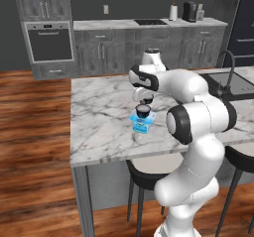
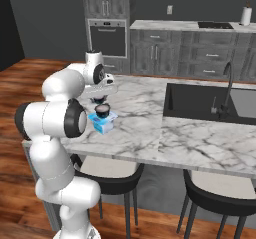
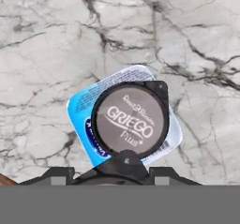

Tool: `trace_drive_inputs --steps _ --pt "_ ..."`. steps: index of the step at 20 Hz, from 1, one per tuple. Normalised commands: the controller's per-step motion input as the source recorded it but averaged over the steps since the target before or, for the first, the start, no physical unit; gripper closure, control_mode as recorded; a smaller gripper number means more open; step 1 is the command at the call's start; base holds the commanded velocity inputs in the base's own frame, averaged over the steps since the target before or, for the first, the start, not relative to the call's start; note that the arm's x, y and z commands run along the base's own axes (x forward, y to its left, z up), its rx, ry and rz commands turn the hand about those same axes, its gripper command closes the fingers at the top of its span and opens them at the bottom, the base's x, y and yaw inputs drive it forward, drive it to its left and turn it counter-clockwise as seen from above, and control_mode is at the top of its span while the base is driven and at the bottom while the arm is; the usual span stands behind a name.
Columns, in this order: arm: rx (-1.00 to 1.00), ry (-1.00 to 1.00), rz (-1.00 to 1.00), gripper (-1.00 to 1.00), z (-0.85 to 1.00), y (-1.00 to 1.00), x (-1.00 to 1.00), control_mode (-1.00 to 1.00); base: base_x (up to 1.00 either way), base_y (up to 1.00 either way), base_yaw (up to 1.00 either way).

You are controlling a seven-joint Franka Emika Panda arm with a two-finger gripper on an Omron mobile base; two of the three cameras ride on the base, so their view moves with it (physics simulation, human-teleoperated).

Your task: Stack the yogurt containers by placing the smaller containers on top of the larger containers.

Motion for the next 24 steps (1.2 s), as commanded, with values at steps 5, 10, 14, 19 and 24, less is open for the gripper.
trace_drive_inputs --steps 5,10,14,19,24 --pt "0.00 0.01 0.00 1.00 -0.12 0.00 0.18 -1.00 0.00 0.00 0.00" --pt "0.00 0.02 0.00 1.00 -0.06 0.00 0.02 -1.00 0.00 0.00 0.00" --pt "0.00 0.02 0.00 1.00 -0.05 0.00 0.00 -1.00 0.00 0.00 0.00" --pt "0.00 0.02 0.00 1.00 -0.09 0.00 0.00 -1.00 0.00 0.00 0.00" --pt "0.00 0.01 0.00 1.00 -0.15 0.00 0.00 -1.00 0.00 0.00 0.00"
